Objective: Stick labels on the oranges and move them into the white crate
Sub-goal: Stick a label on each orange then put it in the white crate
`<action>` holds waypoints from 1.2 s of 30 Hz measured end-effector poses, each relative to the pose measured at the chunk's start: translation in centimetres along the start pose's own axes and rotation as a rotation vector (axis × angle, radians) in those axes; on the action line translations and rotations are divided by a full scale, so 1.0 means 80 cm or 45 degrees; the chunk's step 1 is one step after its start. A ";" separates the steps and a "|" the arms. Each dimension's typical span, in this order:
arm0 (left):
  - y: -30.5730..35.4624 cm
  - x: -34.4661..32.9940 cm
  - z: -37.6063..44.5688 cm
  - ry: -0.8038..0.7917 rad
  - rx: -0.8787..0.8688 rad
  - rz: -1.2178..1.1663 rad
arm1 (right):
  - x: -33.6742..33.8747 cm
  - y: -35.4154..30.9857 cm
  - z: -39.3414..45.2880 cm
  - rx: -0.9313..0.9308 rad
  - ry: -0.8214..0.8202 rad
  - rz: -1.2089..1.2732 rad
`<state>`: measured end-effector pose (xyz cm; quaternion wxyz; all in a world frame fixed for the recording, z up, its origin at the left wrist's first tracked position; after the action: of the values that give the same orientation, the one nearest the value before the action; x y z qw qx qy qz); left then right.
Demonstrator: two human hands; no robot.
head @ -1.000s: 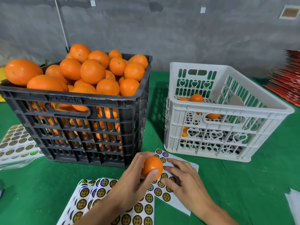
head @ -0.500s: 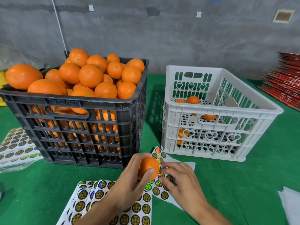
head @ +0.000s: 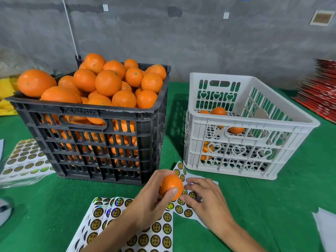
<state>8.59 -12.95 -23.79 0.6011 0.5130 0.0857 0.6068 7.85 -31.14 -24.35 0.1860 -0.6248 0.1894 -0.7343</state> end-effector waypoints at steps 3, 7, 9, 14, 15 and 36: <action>0.003 -0.003 -0.001 -0.036 -0.027 0.049 | 0.003 -0.005 -0.005 0.043 0.062 0.020; 0.000 -0.001 -0.001 -0.003 -0.002 -0.001 | 0.011 -0.011 -0.011 0.140 0.199 -0.013; -0.001 -0.001 -0.001 0.004 0.001 -0.007 | 0.015 -0.017 -0.015 0.203 0.251 -0.031; -0.007 0.005 -0.002 0.078 0.047 0.041 | 0.020 -0.032 -0.024 0.290 0.208 0.087; -0.008 0.006 -0.002 0.087 0.059 0.048 | 0.023 -0.031 -0.024 0.231 0.170 0.217; 0.006 0.008 0.002 0.134 -0.028 -0.227 | 0.028 -0.047 -0.037 0.302 0.145 0.229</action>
<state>8.55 -12.66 -23.01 0.6530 0.4640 0.1559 0.5779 4.47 -28.93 -20.94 0.3125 -0.5361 0.1668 -0.7662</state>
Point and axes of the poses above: each hand's wrist, its own z-axis towards the middle knuckle, its own x-axis out of the back of the hand, y = z × x, the point moved 7 cm from there along z, towards the middle knuckle, and after that the axes turned 15 degrees about -x, right-handed, at the moved point
